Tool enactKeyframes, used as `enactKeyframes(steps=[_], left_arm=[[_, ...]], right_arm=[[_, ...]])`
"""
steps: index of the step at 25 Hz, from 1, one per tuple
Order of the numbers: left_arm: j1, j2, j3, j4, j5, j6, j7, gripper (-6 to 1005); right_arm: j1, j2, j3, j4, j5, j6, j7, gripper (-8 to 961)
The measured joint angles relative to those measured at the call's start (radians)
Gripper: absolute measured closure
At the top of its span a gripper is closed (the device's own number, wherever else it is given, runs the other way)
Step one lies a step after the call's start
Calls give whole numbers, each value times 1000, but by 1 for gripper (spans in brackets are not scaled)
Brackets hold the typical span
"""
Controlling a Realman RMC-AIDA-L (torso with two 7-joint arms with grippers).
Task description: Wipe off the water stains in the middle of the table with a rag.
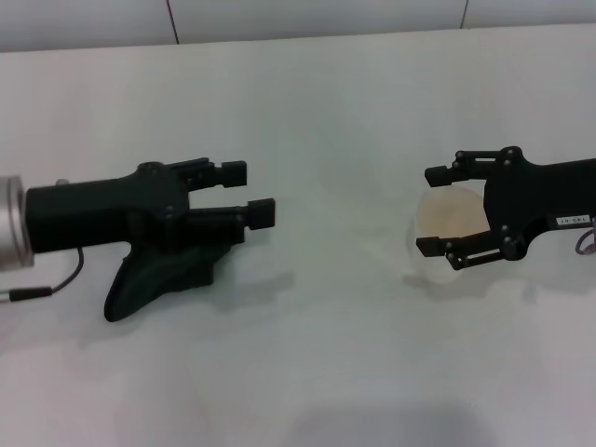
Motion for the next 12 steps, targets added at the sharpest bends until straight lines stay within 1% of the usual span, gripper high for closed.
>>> enactKeyframes(steps=[2, 4, 7, 9, 12], left_arm=[[19, 0, -15, -67, -30, 3, 110, 135], [40, -3, -26, -103, -40, 1, 206, 135], [72, -5, -29, -185, -76, -5, 404, 136], [83, -4, -29, -258, -125, -5, 544, 136], [90, 0, -47, -364, -186, 0, 679, 137]], right_arm=[[0, 0, 0, 1, 0, 0, 0, 96], [-4, 0, 0, 2, -1, 0, 1, 96], [-9, 0, 0, 2, 0, 0, 2, 96], [-10, 0, 0, 2, 0, 0, 2, 96], [-11, 0, -3, 2, 1, 0, 2, 96]])
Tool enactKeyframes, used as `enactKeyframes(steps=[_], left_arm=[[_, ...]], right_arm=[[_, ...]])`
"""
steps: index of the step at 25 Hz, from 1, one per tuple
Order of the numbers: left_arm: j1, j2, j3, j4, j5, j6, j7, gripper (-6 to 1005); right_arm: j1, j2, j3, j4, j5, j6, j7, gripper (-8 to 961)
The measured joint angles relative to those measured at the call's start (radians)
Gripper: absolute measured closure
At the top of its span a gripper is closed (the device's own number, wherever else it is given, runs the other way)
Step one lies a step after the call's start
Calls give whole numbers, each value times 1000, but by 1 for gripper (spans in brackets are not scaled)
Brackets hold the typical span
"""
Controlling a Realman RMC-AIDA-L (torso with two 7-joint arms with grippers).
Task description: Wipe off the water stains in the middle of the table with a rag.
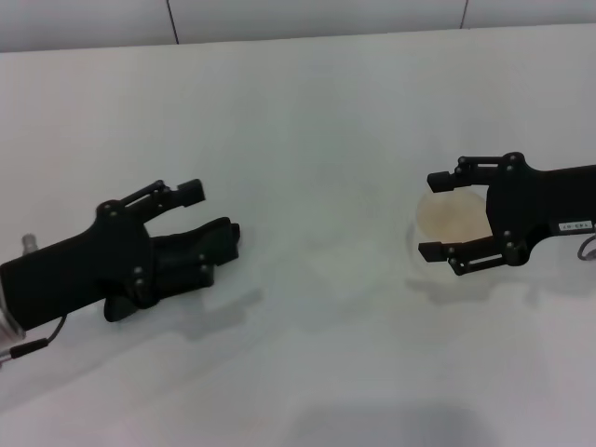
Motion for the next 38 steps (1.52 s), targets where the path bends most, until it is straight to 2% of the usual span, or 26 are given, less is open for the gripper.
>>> enactKeyframes(steps=[7, 10, 17, 29, 33, 38], left_arm=[[7, 1, -84, -159, -12, 12, 118, 138], [13, 3, -85, -162, -5, 7, 107, 138], [18, 31, -94, -171, 67, -9, -12, 138], [17, 63, -126, -155, 129, -103, -192, 138], [11, 51, -141, -132, 130, -108, -125, 138], [18, 12, -162, -128, 128, -108, 107, 138]], right_arm=[[-4, 1, -6, 1, 1, 0, 0, 96], [-5, 1, -11, 5, 1, 0, -2, 96], [-4, 2, -19, 12, 1, 4, -7, 96], [-5, 2, -18, 12, 2, 3, -10, 96], [-4, 2, -20, 13, 2, 4, -11, 96], [-5, 1, -20, 13, 5, 3, -11, 96]])
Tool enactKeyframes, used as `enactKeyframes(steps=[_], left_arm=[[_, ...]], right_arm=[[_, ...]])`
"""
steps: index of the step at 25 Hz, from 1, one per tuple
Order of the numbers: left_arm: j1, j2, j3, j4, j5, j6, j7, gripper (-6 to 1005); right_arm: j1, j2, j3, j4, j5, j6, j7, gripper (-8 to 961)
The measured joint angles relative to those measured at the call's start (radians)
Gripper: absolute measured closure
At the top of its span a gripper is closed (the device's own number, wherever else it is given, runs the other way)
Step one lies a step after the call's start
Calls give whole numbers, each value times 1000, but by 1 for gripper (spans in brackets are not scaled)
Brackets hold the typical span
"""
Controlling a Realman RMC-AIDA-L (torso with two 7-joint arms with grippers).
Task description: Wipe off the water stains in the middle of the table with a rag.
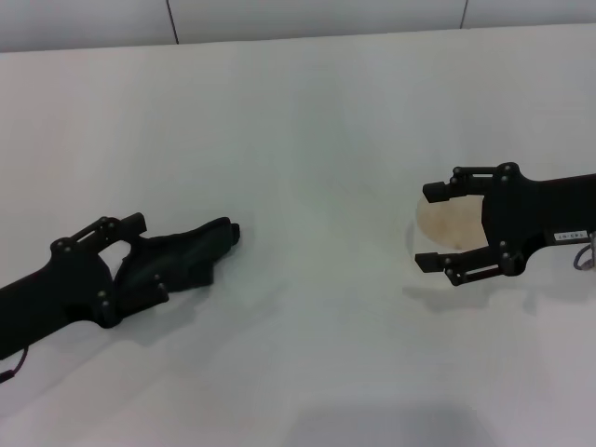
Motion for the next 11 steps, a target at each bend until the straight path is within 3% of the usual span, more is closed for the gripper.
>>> enactKeyframes(steps=[11], left_arm=[[2, -7, 1, -15, 21, 3, 43, 138]], right_arm=[[2, 0, 0, 4, 0, 5, -3, 96]])
